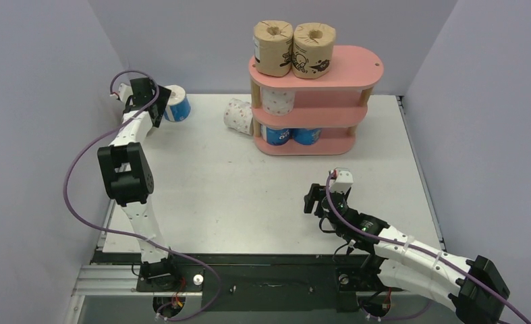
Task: Place and organize the paper towels onto the shelf
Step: Pick up the paper towel from the center of the board.
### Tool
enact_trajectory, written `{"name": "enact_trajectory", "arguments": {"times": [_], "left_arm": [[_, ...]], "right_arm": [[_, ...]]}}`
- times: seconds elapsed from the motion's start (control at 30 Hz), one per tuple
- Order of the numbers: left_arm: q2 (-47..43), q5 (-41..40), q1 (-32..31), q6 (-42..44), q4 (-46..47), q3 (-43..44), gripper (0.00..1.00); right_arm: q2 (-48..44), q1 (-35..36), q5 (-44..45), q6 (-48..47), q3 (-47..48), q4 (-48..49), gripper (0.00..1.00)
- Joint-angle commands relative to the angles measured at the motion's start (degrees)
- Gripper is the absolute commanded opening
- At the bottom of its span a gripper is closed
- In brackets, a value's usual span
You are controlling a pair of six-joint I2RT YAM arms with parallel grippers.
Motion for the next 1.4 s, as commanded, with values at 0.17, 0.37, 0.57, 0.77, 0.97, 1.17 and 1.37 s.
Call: {"name": "enact_trajectory", "arguments": {"times": [0.17,0.37,0.57,0.77,0.97,1.17,1.37], "left_arm": [[9.1,3.4,0.0,3.0,5.1,11.2,1.00],[14.1,3.3,0.1,2.5,4.2,16.7,0.94],[18.0,3.2,0.1,2.4,2.4,21.2,0.89],[19.4,2.8,0.1,1.9,0.5,22.6,0.78],[20.1,3.5,0.3,2.9,0.3,22.5,0.69],[21.1,4.0,0.5,3.7,-0.7,23.4,0.70],[21.2,5.0,0.6,4.2,-1.1,23.7,0.56]], "right_arm": [[2.9,-0.4,3.2,-1.1,0.8,2.5,0.68],[5.2,-0.7,3.6,-1.0,1.4,2.5,0.67],[6.5,-1.3,3.6,-1.1,1.9,2.9,0.67],[8.5,-1.7,3.4,-1.1,2.7,3.4,0.67],[9.3,-2.0,3.1,-1.0,3.0,3.7,0.67],[9.6,-2.1,2.8,-1.0,3.0,3.7,0.66],[10.1,-2.3,2.8,-1.0,3.1,3.8,0.66]]}}
